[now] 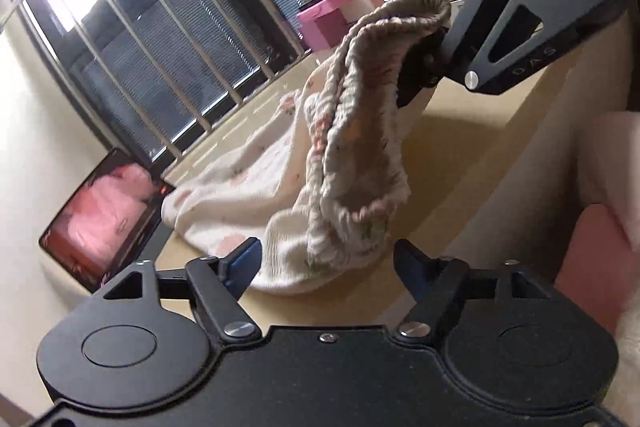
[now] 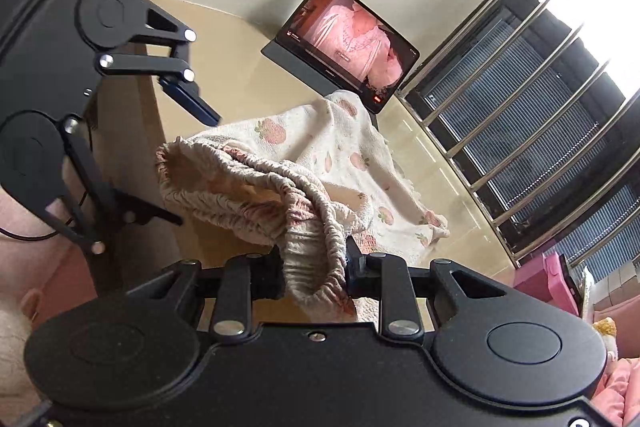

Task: Fold clothes
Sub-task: 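Grasp the waistband with the left gripper while the right gripper grasps it too, then fold the waistband over toward the hem with both grippers and release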

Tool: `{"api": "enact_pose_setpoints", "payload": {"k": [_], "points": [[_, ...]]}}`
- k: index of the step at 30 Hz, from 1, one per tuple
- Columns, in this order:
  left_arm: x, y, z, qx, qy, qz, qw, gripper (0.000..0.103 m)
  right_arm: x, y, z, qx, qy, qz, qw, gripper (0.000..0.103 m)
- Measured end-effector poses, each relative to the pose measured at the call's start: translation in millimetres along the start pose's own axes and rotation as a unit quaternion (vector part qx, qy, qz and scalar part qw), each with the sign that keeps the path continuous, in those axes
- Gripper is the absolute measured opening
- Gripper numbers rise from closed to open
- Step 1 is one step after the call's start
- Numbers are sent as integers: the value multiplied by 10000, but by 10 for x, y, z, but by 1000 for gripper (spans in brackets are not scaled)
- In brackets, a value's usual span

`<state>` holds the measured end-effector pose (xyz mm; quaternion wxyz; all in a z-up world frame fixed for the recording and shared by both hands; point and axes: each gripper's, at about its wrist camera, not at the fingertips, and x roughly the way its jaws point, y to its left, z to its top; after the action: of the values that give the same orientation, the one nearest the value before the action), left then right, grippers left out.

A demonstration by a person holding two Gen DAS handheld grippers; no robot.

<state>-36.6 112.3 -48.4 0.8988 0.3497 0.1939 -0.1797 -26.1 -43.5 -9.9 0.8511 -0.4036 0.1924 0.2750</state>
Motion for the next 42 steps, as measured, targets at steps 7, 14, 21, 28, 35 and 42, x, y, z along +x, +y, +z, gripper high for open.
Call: {"api": "enact_pose_setpoints", "payload": {"k": [7,14,21,28,35,42], "points": [[-263,207,197,388,-426,-591,9966,18,-132,-257,135,-144,484,955,9941,27],[-399,807,699,-137,-236,-1448,9891,18,-147,-993,512,-155,734,1849,9799,27],[893,1387,1419,-1209,949,-1333,9791,18,1123,-2102,957,491,1372,2089,9670,31],[2517,1568,1133,-2369,2217,-1571,9328,21,2642,-2282,533,1467,1955,2092,9468,33],[2873,1684,821,-2858,2256,-1175,9239,60,2890,-2365,1,2465,1671,1787,9377,80],[1996,1923,876,-2998,900,-1431,9389,72,1977,-2117,-148,2781,443,1390,9494,84]]}}
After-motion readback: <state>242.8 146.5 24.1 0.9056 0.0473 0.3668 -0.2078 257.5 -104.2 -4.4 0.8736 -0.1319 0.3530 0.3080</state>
